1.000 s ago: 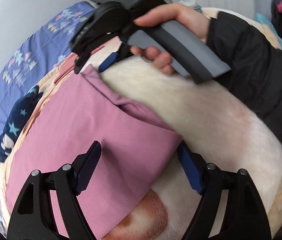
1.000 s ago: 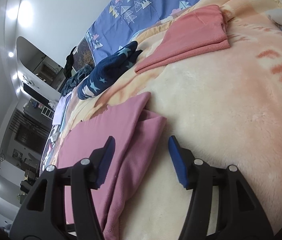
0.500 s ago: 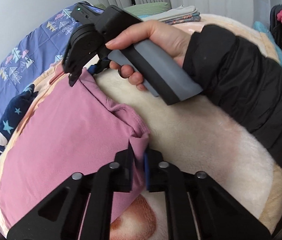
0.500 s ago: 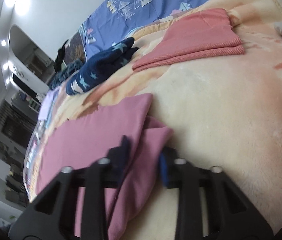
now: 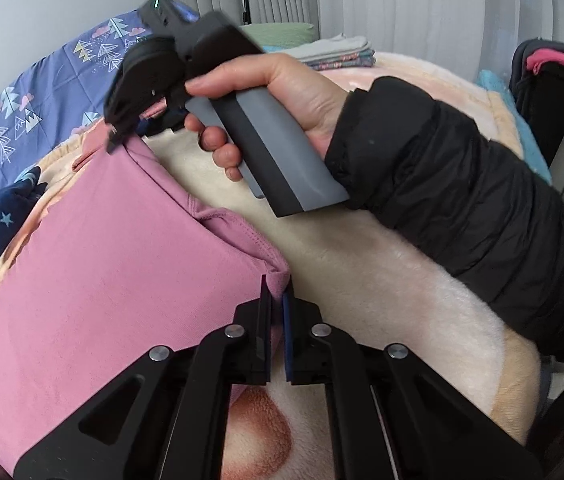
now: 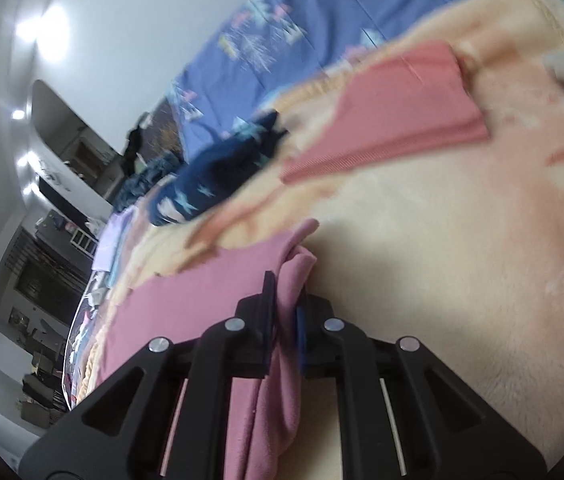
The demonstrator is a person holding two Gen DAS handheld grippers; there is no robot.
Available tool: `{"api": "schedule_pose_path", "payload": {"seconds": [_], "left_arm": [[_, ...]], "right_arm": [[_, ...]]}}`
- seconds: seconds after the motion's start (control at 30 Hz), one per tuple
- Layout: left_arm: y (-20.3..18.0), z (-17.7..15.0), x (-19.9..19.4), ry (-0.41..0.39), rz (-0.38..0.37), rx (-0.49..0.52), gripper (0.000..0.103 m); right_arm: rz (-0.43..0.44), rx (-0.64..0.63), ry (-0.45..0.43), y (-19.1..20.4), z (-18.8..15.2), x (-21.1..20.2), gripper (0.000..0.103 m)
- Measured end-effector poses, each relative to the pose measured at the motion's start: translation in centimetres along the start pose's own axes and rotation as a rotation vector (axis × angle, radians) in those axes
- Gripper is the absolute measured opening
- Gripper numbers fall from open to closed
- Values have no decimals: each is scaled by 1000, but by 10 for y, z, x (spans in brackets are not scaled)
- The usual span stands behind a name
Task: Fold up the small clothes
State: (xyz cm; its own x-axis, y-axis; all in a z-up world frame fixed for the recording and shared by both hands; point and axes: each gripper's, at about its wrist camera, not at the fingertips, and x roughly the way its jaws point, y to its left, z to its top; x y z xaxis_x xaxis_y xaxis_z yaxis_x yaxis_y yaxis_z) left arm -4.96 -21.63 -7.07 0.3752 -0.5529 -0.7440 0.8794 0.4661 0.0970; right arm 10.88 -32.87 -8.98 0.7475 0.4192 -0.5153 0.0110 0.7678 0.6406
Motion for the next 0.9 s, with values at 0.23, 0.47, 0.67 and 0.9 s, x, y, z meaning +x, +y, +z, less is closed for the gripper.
{"api": "schedule_pose_path", "payload": {"seconds": [0.23, 0.47, 0.67, 0.9], "left_arm": [[2, -7, 12, 40, -64, -25, 4], [0, -10, 14, 42, -62, -25, 4], [2, -12, 13, 34, -72, -29, 4], [3, -13, 13, 23, -86, -34, 5]], "right_arm": [[-63, 66, -24, -24, 1, 7, 4], [-1, 168, -70, -45, 5, -11, 5], [-29, 94, 119, -30, -2, -3, 55], [-47, 19, -29, -5, 2, -7, 4]]}}
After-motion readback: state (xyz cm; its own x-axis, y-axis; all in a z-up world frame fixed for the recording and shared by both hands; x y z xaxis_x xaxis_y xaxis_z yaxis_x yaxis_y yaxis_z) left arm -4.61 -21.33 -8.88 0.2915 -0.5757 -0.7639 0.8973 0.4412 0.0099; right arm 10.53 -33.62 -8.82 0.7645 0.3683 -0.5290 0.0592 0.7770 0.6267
